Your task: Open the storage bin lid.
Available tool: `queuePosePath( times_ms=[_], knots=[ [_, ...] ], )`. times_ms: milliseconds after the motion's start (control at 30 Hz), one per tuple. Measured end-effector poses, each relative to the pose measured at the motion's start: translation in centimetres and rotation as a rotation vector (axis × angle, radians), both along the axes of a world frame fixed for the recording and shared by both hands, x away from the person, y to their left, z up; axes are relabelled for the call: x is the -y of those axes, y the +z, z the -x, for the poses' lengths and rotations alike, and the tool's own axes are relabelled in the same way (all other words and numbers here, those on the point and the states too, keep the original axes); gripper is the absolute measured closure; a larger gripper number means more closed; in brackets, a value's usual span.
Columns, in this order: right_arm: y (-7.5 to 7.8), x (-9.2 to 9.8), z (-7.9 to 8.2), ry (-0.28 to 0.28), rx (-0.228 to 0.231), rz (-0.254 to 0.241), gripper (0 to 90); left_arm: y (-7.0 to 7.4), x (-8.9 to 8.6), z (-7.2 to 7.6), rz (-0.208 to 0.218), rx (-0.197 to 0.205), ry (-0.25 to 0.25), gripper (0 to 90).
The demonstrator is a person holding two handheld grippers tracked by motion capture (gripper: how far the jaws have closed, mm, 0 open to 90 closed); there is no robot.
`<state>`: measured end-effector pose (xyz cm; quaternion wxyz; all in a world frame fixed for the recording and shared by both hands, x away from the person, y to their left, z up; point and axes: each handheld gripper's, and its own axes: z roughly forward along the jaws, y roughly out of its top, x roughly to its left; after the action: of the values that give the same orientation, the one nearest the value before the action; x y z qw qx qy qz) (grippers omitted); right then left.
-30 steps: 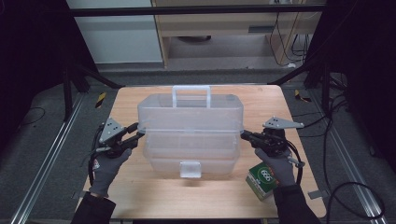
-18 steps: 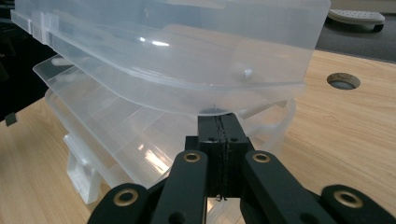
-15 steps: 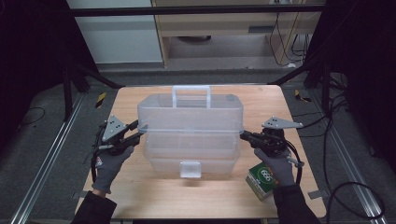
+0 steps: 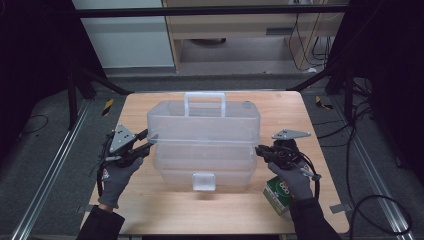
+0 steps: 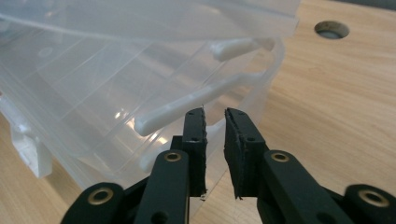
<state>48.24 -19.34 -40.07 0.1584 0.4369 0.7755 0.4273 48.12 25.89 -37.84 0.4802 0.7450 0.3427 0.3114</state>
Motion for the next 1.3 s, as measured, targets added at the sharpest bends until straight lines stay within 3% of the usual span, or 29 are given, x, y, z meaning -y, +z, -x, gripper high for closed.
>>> queuePosePath(
  times_ms=[400,633,1300],
  knots=[
    [-1.1,-0.9,-0.5,0.014,-0.049,0.040,75.5,0.0,0.0,0.0,0.012,-0.005,0.007,62.0],
    [-1.0,-0.8,-0.7,0.001,-0.073,0.024,76.1,0.5,0.1,-0.1,0.017,-0.003,0.017,62.3],
    [-1.0,-0.9,-0.6,-0.002,-0.072,0.033,76.3,3.4,0.7,-2.9,0.082,0.037,0.072,66.1]
  ],
)
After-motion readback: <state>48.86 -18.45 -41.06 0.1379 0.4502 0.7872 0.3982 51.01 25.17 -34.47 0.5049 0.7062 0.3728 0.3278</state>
